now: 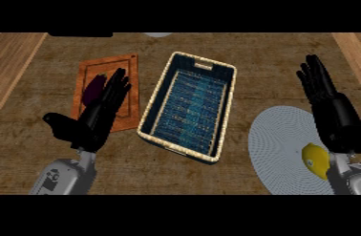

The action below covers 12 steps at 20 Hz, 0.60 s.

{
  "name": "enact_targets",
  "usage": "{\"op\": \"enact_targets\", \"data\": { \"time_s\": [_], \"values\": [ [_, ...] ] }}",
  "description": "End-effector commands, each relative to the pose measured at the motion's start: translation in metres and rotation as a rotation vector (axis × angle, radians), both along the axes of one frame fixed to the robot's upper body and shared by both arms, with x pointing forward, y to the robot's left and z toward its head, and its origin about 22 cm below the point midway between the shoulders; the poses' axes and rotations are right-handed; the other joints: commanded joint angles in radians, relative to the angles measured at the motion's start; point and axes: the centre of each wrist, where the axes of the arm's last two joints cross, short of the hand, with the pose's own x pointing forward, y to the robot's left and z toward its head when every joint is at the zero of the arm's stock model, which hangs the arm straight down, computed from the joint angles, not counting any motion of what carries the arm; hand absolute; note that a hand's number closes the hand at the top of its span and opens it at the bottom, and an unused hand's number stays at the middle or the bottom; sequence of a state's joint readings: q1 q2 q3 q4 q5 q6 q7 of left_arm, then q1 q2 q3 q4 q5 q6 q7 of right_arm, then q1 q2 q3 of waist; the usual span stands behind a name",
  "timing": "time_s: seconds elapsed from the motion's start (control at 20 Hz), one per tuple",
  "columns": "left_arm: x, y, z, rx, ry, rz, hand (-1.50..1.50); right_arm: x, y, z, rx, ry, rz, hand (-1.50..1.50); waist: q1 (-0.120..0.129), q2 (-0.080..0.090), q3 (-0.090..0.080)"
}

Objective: Pick the lemon from the placemat and place it in the basket

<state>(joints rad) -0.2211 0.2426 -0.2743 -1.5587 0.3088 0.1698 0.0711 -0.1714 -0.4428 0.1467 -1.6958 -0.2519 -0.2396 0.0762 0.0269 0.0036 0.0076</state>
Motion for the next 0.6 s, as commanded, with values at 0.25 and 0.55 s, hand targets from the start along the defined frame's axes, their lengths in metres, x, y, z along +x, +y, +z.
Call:
{"op": "enact_targets", "data": {
  "time_s": [0.25,0.55],
  "values": [
    [0.005,0.058,0.025,0.306,-0.172,0.039,0.0,-0.025,-0.114,-0.028,0.209,-0.101,0.185,1.5,-0.047,0.0,0.005],
    [-0.004,0.065,0.009,0.278,-0.105,-0.016,0.0,-0.065,-0.066,-0.088,0.141,-0.329,0.426,-1.5,-0.034,-0.005,-0.006]
  ]
}}
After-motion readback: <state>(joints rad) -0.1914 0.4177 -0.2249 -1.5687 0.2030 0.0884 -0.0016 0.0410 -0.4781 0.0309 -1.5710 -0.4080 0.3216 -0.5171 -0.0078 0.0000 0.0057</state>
